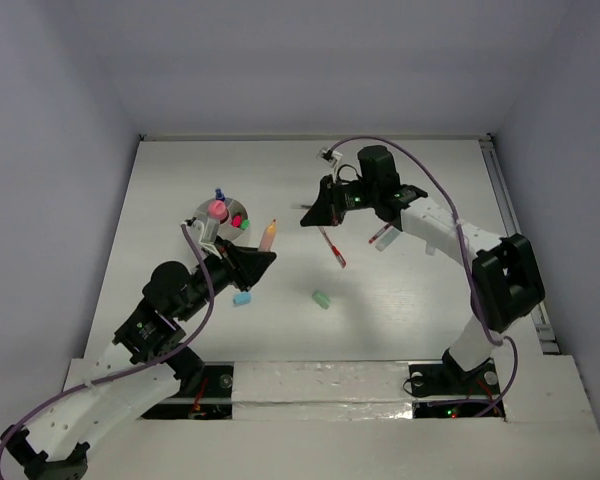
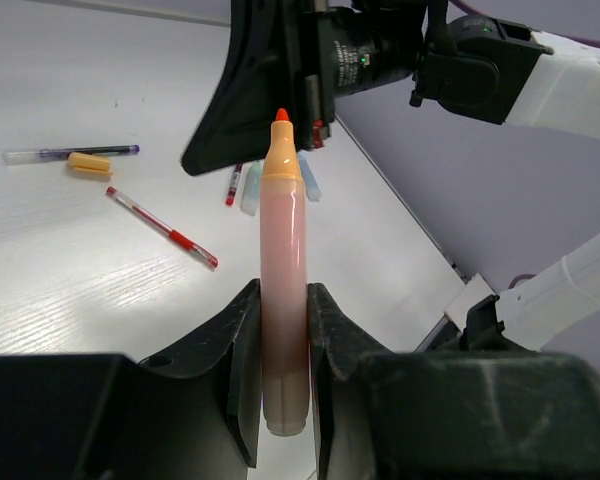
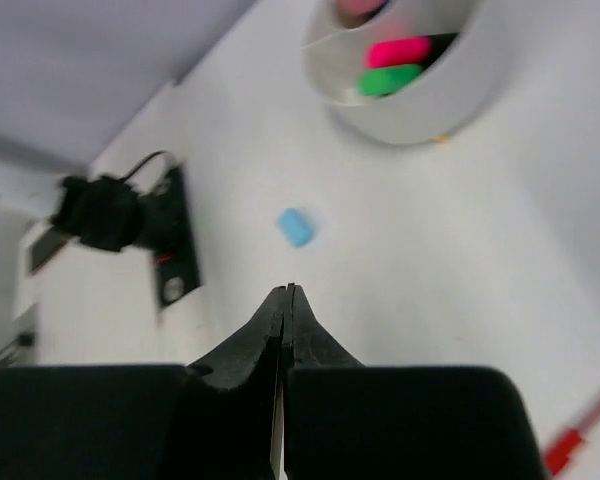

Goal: Sort the stationery into containers
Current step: Close the pen cap on the pen.

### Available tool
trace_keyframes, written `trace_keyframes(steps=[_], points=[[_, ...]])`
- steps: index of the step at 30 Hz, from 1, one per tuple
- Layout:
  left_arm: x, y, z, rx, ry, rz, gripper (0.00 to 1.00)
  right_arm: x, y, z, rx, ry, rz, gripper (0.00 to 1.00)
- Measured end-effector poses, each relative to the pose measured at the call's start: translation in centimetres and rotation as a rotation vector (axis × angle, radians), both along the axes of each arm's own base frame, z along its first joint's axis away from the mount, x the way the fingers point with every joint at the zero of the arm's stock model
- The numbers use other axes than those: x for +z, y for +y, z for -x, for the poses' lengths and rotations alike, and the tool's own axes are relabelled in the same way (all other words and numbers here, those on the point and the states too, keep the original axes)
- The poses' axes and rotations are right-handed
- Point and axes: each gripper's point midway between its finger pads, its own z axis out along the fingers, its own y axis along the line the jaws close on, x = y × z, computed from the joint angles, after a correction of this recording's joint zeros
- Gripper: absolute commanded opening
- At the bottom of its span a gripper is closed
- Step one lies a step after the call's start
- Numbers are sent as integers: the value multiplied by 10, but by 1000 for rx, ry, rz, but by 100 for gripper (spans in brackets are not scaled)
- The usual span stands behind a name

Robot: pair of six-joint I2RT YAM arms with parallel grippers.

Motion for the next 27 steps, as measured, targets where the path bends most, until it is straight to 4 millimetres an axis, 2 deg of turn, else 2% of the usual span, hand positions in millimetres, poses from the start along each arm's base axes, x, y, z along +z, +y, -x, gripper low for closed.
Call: trace_keyframes(steps=[2,3,4,7,12,16,19,22,27], points=[[0,1,0,4,-1,1,0,-11,-2,-23,-94,-44,65,1],[0,1,0,4,0,0,0,-17,-4,-34,-136,-69,97,5],[0,1,0,4,0,0,0,-24,-7,-45,-186,-96,138,17],[0,1,-1,6,-1,1,0,-43,-16,-74,-277,-170,244,33],[7,3,1,6,-12,7,0,-91,-30,-114,-364,-272,450,35],[29,6,4,8,-58,14,0,-128,-39,-130,-376,-302,599,38],[47,11,4,21,-107,17,0,-144,-44,-142,-378,-330,688,43],[53,15,3,42,-132,7,0,-152,-44,-152,-378,-366,748,45],[45,20,-1,69,-122,-33,0,-154,-42,-156,-365,-421,807,47]])
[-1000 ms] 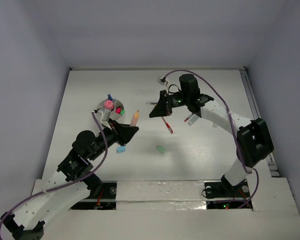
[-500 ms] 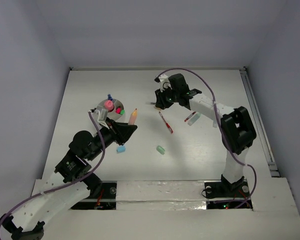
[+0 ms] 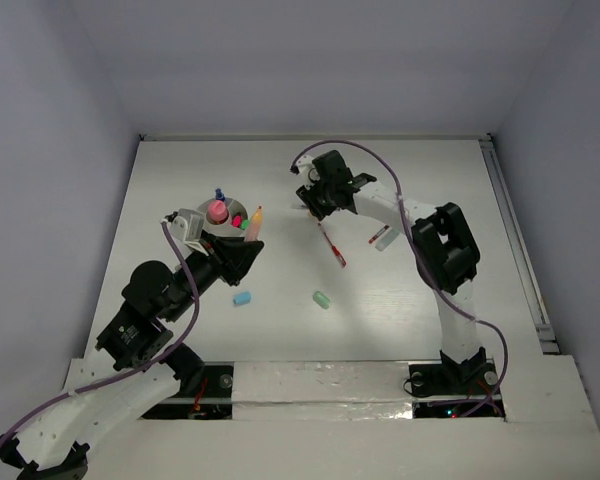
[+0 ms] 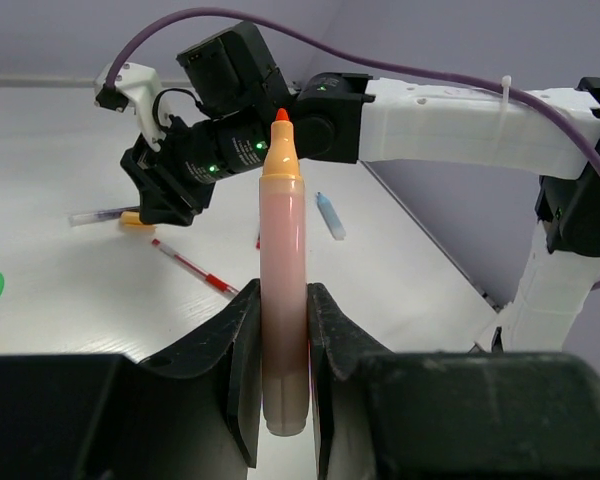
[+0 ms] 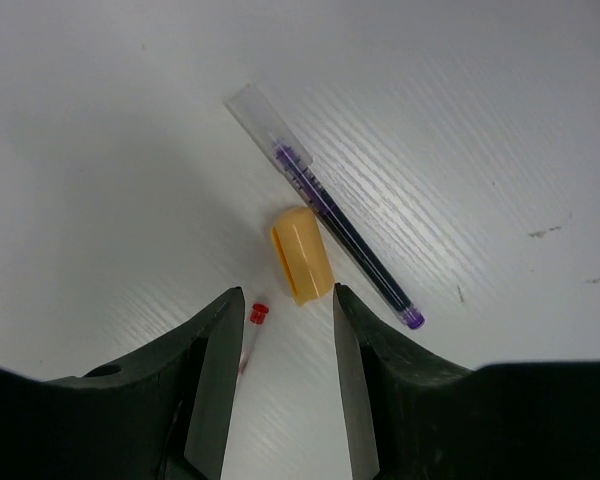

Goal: Sort the stationery into containers
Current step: Close the pen cap on the pen.

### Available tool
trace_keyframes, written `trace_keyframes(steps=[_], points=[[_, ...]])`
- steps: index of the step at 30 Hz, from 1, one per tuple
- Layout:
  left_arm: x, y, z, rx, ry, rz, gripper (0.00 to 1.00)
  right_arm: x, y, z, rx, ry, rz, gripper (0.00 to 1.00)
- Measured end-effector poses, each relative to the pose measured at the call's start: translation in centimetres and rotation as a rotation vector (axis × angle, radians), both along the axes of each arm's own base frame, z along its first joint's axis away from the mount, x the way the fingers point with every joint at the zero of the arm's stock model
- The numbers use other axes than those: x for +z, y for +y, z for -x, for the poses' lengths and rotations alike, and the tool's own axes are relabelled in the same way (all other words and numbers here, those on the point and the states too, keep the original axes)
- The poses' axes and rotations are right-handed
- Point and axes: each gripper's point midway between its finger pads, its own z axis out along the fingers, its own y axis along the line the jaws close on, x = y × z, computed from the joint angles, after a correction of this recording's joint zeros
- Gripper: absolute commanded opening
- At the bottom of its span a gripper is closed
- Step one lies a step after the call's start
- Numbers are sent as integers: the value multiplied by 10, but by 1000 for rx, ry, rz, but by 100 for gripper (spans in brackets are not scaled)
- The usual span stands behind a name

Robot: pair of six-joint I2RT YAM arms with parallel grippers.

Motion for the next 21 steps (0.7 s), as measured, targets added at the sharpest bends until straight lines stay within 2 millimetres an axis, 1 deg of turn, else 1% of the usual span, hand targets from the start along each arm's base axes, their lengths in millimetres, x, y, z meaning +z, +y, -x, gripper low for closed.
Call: trace_keyframes(steps=[4,6,10,14,18,21], points=[[-4,2,-1,13,7,-18,0,0,8,-9,16,-21,28,47],[-6,3,-2,16,9,-23,0,-3,10,-12,20,-23,43,47],[-6,3,-2,19,7,-28,0,-18,10,-11,37,1,84,47],[-6,3,-2,18,6,-29,0,-26,9,-11,43,6,128,47],[-6,4,-3,23,5,-30,0,-28,10,-11,53,-3,161,45],[-6,5,-4,29,5,-31,0,-26,13,-10,62,-12,172,41]])
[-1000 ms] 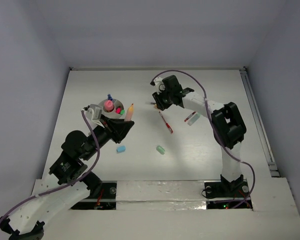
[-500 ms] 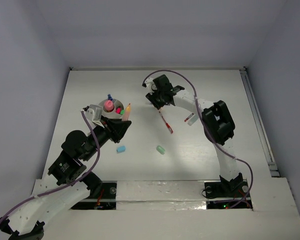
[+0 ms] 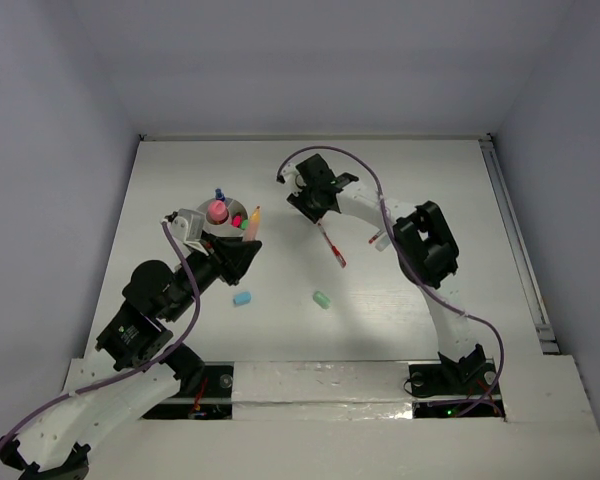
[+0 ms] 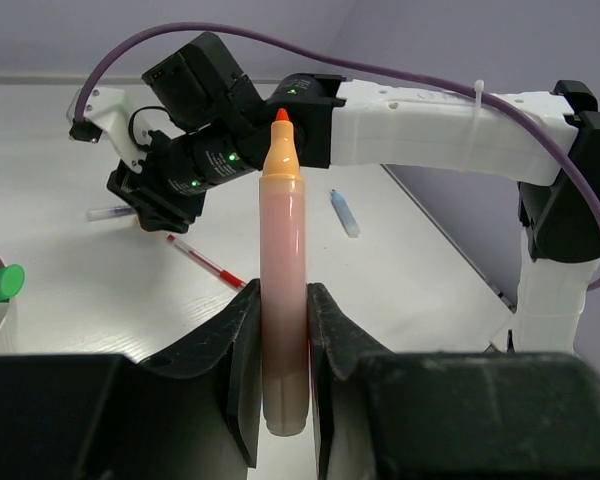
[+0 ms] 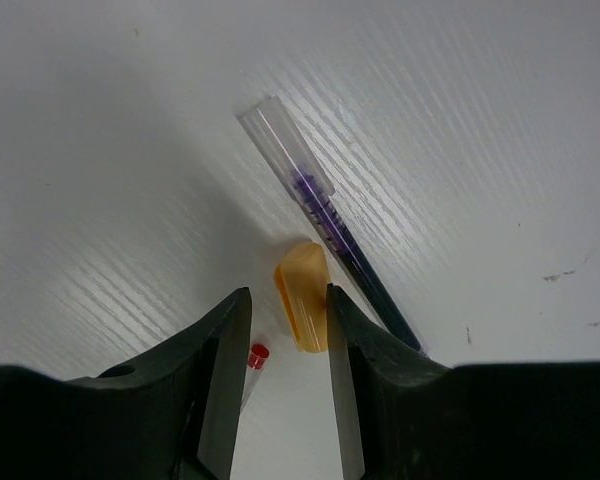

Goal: Sort the stationery into containers
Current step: Close the pen cap on the pen.

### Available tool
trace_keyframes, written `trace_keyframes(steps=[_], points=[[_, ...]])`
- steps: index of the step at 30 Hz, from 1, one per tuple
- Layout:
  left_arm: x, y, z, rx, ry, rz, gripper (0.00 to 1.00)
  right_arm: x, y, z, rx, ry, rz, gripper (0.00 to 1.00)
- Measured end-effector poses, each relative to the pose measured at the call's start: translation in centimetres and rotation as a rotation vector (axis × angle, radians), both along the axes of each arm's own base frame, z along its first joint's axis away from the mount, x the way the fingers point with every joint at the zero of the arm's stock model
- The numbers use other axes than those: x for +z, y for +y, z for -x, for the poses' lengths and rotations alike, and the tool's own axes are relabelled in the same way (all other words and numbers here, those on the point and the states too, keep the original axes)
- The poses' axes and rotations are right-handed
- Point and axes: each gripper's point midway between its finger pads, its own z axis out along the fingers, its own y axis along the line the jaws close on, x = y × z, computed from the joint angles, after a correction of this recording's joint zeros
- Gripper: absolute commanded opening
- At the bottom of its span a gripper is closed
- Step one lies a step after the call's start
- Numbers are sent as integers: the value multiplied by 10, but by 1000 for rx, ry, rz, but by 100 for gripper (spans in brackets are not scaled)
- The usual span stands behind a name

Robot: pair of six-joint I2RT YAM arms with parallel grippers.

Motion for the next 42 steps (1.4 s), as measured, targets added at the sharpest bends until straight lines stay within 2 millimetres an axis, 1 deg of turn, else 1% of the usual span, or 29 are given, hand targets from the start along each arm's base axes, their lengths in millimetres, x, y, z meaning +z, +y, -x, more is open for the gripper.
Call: trace_keyframes(steps=[3,5,10,14,16,17,19,25,27,29,31,33,38,40,42], points=[[0,1,-1,2,0,0,0,1,0,0,1,-6,10,36],[0,0,0,0,0,0,0,0,1,-1,3,-7,16,35],[0,1,-1,0,0,0,0,-13,-1,-1,0,7,44,38],[0,1,-1,-1,-1,0,0,-10,0,-3,1,-2,47,37],[0,1,-1,0,0,0,0,-11,0,-4,2,0,47,34],[0,1,-1,0,-1,0,0,-12,0,-3,2,3,49,27],[0,1,-1,0,-1,0,0,-13,1,-3,1,4,47,20],[0,1,-1,-1,-1,2,0,-11,7,-1,-9,7,0,12],[1,1,0,-4,-1,7,0,-7,9,7,-9,16,-40,11],[2,0,0,-8,0,16,0,6,12,20,-4,25,-99,10],[3,-2,1,-17,-2,31,0,28,18,31,0,16,-180,9],[2,-5,1,-27,2,47,0,64,26,41,7,-12,-292,8],[-7,-14,-2,-49,33,87,0,168,43,66,35,-100,-628,3],[-12,-19,-3,-59,52,104,0,202,47,76,44,-99,-778,3],[-17,-23,-4,-69,71,125,0,224,47,86,58,-57,-928,1]])
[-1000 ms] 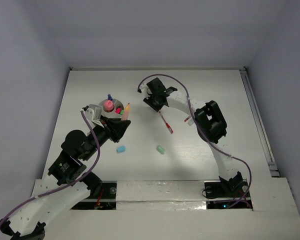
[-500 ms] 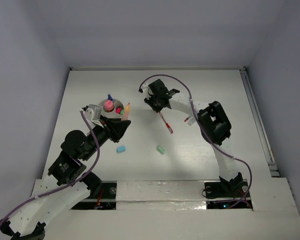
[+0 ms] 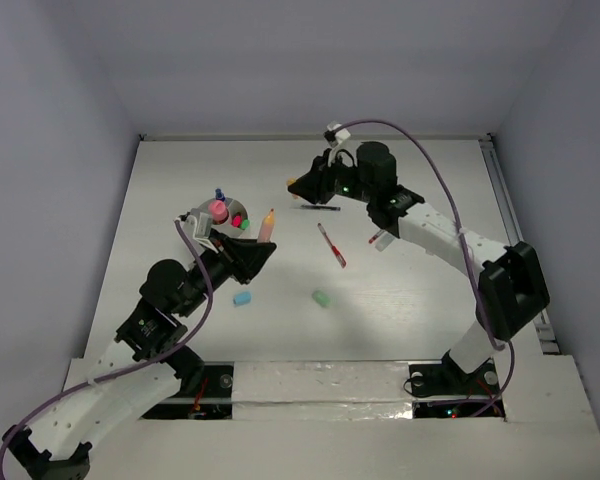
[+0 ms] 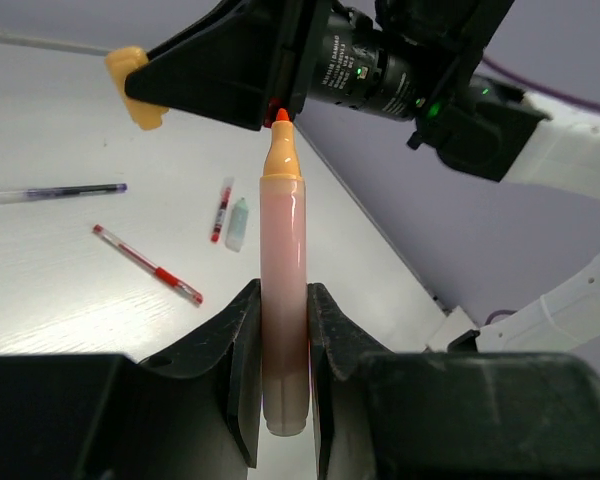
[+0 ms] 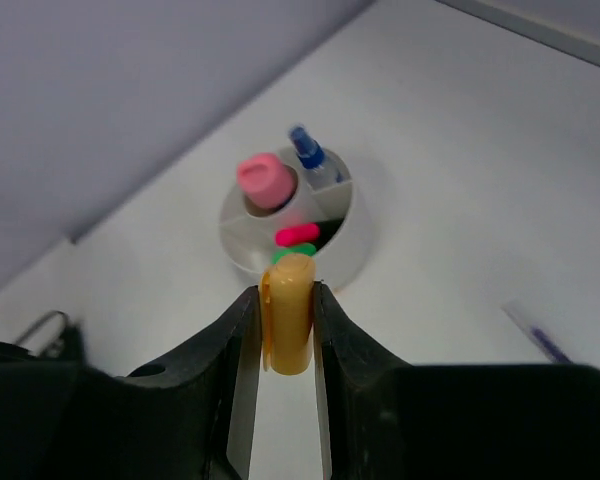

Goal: Sort the stationery into containers
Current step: Close the pen cap on the pen.

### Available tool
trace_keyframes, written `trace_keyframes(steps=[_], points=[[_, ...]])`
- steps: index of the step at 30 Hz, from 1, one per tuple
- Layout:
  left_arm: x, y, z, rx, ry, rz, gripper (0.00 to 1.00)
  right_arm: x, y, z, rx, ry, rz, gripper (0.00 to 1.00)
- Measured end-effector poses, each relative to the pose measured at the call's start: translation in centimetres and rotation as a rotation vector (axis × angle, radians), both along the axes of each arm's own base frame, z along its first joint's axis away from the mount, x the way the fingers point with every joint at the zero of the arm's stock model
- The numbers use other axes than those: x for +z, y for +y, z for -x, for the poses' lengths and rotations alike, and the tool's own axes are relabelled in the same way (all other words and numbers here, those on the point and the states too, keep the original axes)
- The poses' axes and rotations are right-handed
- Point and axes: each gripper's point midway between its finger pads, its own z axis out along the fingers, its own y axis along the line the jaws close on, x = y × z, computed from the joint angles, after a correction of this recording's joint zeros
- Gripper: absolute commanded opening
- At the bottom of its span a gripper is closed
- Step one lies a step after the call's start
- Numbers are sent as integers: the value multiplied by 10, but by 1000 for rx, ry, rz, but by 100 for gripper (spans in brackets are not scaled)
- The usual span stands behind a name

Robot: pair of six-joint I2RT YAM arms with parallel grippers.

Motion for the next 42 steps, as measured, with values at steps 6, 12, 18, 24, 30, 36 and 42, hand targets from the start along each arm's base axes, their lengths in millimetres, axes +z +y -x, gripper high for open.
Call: trace_keyframes(steps=[6,12,18,24,30,36,42], points=[[3,-8,0,-28,18,95,0,18,-17,13,85,194,-352,0],[9,-19,-1,-71,25,184,0,57,-13,37,245,289,-613,0],[13,-35,0,-148,52,257,0,52,-5,41,328,508,-754,0],[14,-43,3,-200,75,319,0,42,-4,38,320,624,-786,0],[13,-44,7,-231,80,383,0,65,-11,44,328,580,-829,0],[9,-46,5,-235,99,396,0,88,-18,49,329,530,-869,0],[13,-46,6,-240,85,409,0,96,-21,51,333,503,-886,0]])
